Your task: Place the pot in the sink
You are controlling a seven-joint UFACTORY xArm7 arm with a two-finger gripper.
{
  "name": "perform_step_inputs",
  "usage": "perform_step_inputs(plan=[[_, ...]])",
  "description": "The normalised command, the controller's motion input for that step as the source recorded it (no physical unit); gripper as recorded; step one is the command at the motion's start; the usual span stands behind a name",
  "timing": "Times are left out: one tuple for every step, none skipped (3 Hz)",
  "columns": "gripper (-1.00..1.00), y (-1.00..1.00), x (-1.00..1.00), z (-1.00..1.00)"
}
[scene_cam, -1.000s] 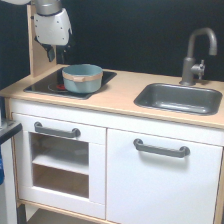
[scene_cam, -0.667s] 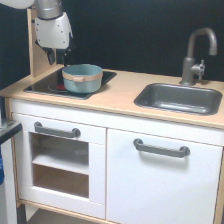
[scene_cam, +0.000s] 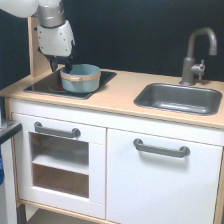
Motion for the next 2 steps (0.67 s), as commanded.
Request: perform_step_inputs(plan=[[-0.67, 0.03, 0.31, -0.67], [-0.99, -0.01, 0.24, -0.02]])
